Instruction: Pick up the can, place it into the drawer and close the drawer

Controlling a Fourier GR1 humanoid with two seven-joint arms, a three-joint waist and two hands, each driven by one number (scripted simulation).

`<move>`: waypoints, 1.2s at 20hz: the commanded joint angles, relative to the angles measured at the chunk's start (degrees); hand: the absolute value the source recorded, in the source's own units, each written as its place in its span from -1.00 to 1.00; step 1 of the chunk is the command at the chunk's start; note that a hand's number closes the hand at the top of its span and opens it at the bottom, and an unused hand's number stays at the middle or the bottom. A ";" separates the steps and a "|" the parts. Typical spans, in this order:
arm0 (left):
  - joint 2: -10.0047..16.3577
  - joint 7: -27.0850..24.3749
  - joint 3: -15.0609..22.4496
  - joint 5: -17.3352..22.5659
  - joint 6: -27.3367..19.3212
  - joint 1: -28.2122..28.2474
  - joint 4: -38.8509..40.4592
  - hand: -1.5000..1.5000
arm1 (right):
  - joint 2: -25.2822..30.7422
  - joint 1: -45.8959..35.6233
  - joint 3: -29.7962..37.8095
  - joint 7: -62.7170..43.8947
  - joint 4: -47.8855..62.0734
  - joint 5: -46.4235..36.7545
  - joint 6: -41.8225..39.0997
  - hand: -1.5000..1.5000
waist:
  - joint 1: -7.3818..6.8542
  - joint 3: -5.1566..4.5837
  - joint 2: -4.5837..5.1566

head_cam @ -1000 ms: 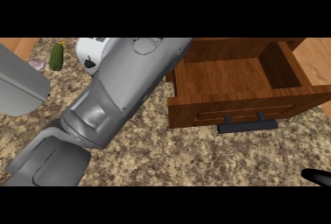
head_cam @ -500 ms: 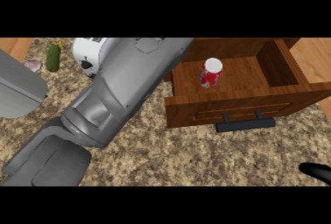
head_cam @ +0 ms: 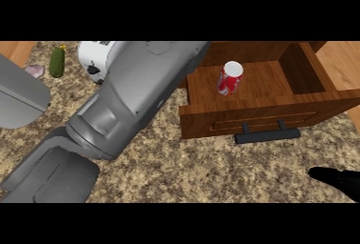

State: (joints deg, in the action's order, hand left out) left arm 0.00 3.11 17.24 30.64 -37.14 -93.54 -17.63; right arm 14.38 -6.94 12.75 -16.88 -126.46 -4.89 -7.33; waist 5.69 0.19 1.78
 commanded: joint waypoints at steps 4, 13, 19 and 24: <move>0.00 -2.57 -1.57 3.57 0.44 0.01 -0.35 -1.00 | 4.51 -4.58 -5.20 6.73 8.51 -13.81 -0.28 -1.00 | -1.68 -0.02 0.19; 0.00 -3.88 -0.45 3.66 -0.55 -0.61 0.80 -1.00 | 3.08 -10.73 -17.48 9.21 20.80 -33.47 5.59 -1.00 | -3.96 -0.11 -0.49; 0.16 -2.67 -0.86 2.52 1.86 -1.33 2.00 -1.00 | 2.83 -16.45 -19.81 13.13 36.08 -41.95 10.12 -1.00 | -5.65 -0.13 -0.75; 2.13 -0.85 -1.89 2.82 2.99 -1.41 0.33 -1.00 | -0.08 -21.77 -21.85 15.19 47.95 -47.59 15.21 -1.00 | -6.40 -0.14 -1.17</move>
State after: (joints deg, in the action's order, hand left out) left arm 1.09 0.26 16.06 33.55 -34.83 -94.06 -16.59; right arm 16.01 -24.88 -7.75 -3.11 -87.18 -48.02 4.19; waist 0.23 0.06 0.94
